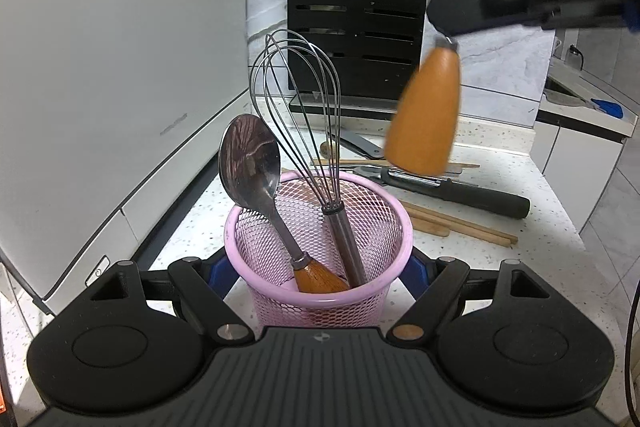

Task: Organize utensils
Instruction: 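Lift the fork and lower it handle-first into the pink cup, then open the right gripper and withdraw it from the cup, then move the right gripper to the pile and grasp the grey-handled spoon, then lift the grey-handled spoon with the right gripper over the pink cup, then lower the grey-handled spoon into the cup and open the right gripper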

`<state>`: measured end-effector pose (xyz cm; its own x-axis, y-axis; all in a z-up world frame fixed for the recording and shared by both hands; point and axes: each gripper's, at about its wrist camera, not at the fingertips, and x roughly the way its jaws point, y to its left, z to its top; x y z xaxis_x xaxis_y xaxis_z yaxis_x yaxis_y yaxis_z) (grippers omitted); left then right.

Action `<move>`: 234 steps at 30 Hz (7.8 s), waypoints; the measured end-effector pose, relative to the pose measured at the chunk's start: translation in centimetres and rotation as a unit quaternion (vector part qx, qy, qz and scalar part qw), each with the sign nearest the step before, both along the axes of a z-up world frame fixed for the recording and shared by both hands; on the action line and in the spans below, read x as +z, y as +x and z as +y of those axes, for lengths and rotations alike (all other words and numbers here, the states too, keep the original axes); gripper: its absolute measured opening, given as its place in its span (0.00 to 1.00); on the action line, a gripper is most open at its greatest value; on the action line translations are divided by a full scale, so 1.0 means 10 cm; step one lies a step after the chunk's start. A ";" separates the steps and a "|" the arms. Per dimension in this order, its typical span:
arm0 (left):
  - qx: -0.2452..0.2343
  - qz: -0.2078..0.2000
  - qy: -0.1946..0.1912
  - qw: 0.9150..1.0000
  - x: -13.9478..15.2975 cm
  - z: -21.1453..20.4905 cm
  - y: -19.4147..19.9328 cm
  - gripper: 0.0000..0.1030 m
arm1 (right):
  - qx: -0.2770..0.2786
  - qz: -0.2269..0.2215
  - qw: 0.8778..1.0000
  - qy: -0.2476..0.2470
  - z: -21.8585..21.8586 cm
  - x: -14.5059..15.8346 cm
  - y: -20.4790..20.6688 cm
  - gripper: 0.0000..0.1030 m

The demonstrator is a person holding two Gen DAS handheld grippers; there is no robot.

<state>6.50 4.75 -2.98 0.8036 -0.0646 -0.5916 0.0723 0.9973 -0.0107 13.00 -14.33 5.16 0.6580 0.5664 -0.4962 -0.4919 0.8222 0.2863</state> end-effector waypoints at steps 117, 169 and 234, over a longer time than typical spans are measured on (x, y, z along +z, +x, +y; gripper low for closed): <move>0.011 0.006 0.003 1.000 0.02 -0.13 0.05 0.90 | -0.034 0.080 0.963 -0.255 -0.09 -1.29 0.67 0.12; 0.010 0.005 0.003 1.000 0.02 -0.13 0.05 0.90 | -0.030 -0.098 0.993 0.054 -0.12 0.17 -0.20 0.09; 0.010 0.003 -0.001 1.000 0.01 -0.14 0.08 0.90 | -0.040 -0.034 0.997 0.054 -0.34 -0.14 0.05 0.37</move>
<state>7.35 3.34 -2.84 0.8012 -0.0490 -0.5964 0.0514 0.9986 -0.0130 13.48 -17.70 3.77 0.7333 0.5580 -0.3884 -0.4470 0.8262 0.3429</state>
